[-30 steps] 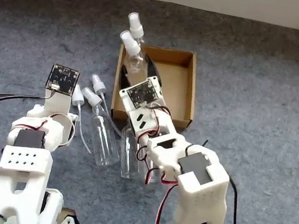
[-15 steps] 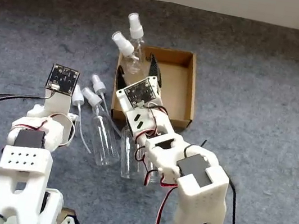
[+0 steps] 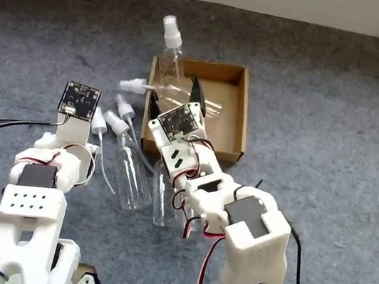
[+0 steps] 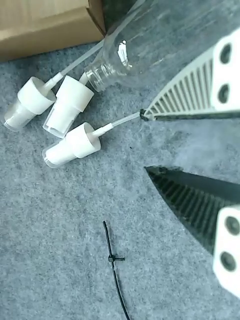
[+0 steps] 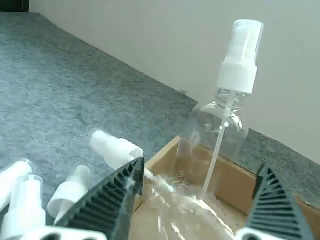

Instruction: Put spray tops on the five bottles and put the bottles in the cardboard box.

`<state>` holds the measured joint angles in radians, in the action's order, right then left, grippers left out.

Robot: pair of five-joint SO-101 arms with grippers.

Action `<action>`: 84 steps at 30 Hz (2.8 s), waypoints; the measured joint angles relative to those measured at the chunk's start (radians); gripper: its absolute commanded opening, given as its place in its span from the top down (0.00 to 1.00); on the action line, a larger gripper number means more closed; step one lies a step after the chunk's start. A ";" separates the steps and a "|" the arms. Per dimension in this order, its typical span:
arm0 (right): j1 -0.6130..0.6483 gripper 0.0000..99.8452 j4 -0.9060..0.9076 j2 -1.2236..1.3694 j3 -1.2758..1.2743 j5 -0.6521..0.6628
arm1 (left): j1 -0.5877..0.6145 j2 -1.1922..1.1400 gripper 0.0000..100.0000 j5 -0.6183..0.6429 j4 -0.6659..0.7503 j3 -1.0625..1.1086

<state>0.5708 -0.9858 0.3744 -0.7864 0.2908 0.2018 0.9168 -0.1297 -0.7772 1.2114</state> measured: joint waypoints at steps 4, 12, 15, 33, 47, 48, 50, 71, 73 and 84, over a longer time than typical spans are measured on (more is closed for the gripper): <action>0.000 0.89 0.000 0.000 0.000 0.000 | 0.000 0.000 0.85 0.000 0.000 0.000; -0.035 1.00 0.057 -0.238 -0.143 0.000 | 0.000 0.000 0.85 0.000 0.000 0.000; -0.077 1.00 0.278 -0.387 -0.169 0.000 | 0.000 0.000 0.85 0.000 0.000 0.000; -0.089 0.77 1.711 -0.328 0.477 0.272 | 0.000 0.000 0.85 0.000 0.000 0.000; -0.164 0.69 1.751 -0.052 0.787 0.318 | 0.000 0.000 0.85 0.000 0.000 0.000; -0.164 0.69 1.751 -0.038 0.792 0.318 | 0.000 0.000 0.85 0.000 0.000 0.000; -0.164 0.69 1.751 -0.011 0.792 0.318 | 0.000 0.000 0.85 0.000 0.000 0.000; -0.167 0.90 1.734 0.080 0.799 0.419 | 0.000 0.000 0.85 0.000 0.000 0.000; -0.169 0.90 1.732 0.080 0.799 0.419 | 0.000 0.000 0.85 0.000 0.000 0.000; -0.167 0.95 1.729 -0.028 0.798 0.419 | 0.000 0.000 0.85 0.000 0.006 0.009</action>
<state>0.4035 0.7434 0.3468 0.0115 0.7096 0.2018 0.9168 -0.1297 -0.7710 1.2206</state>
